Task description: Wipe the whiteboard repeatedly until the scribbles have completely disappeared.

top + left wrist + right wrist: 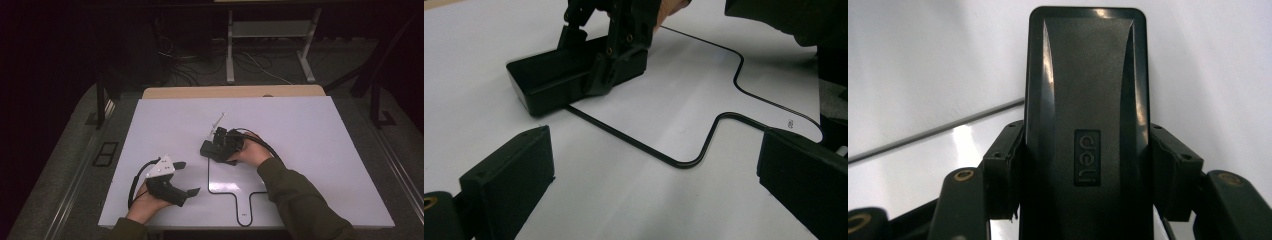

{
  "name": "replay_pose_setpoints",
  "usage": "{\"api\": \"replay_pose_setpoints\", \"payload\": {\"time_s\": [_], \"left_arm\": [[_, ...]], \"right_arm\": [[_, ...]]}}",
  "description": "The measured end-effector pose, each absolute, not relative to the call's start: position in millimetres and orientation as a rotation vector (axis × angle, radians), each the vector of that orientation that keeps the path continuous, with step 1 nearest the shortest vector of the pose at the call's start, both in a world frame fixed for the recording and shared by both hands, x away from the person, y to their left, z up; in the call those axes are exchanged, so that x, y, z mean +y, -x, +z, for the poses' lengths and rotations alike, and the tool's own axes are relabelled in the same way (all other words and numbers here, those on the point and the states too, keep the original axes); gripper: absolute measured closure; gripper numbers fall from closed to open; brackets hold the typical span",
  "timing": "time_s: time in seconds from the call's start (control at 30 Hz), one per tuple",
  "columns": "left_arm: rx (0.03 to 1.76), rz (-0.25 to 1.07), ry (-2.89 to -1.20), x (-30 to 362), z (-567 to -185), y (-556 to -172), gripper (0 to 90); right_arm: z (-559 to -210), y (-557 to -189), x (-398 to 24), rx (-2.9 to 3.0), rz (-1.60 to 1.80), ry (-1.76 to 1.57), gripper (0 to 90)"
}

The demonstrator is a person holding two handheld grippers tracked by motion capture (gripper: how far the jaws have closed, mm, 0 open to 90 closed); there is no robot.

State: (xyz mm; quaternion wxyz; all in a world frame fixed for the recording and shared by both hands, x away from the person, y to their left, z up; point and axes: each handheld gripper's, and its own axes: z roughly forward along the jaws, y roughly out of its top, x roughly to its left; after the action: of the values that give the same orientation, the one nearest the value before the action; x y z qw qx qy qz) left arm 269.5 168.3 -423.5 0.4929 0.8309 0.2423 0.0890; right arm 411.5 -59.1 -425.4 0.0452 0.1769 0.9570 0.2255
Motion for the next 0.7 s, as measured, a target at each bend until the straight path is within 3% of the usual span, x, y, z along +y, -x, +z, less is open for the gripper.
{"api": "replay_pose_setpoints", "payload": {"time_s": [0.2,0.7], "left_arm": [[0.585,0.215,-2.016,169,-424,-270,0.8],[0.589,0.215,-2.014,168,-424,-270,0.8]], "right_arm": [[-427,-426,-71,2.903,0.716,-0.633,38.7],[-425,-397,-60,2.936,0.696,-0.488,38.7]]}}
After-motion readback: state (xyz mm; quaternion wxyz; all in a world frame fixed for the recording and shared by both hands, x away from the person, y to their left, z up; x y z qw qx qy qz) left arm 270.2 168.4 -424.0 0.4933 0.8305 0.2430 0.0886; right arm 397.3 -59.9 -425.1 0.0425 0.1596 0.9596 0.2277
